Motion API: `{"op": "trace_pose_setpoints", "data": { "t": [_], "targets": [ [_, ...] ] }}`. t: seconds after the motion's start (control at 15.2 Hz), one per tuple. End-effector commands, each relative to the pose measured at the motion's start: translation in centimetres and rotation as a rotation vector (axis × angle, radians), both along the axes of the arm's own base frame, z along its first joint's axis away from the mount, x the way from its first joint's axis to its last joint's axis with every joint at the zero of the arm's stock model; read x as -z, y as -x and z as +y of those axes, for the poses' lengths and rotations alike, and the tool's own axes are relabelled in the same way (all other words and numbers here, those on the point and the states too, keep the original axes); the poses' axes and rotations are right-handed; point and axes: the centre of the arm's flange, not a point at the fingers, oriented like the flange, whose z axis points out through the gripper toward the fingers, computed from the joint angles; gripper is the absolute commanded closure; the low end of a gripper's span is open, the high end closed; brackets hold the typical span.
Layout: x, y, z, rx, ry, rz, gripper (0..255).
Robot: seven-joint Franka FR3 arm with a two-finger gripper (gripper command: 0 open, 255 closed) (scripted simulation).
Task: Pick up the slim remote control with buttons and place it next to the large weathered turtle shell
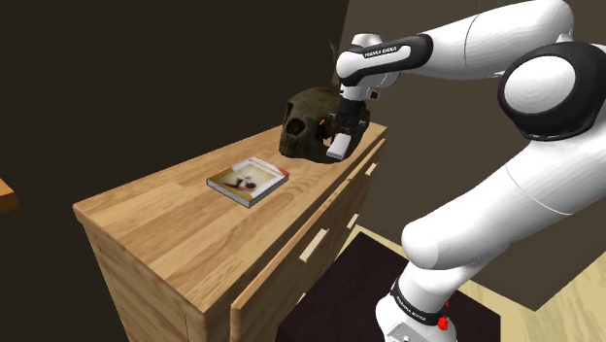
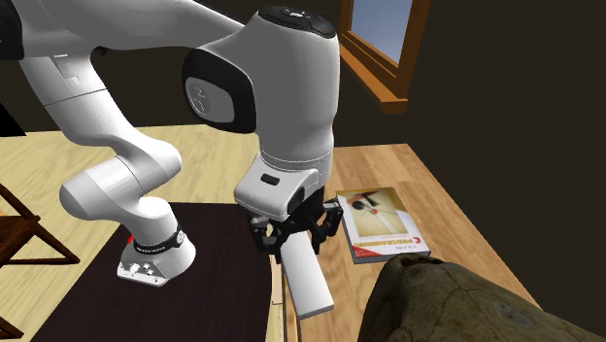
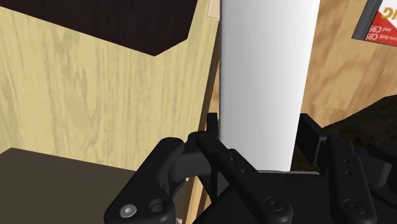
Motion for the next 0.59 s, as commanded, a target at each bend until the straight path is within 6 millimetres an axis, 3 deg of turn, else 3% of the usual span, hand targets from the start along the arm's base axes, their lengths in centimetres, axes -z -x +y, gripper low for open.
{"op": "trace_pose_setpoints", "data": {
  "t": [0.0,0.53],
  "targets": [
    [1.1,-0.1,0.0,0.0,0.0,-0.001,255],
    [5.3,-0.1,0.0,0.0,0.0,-0.001,255]
  ]
}}
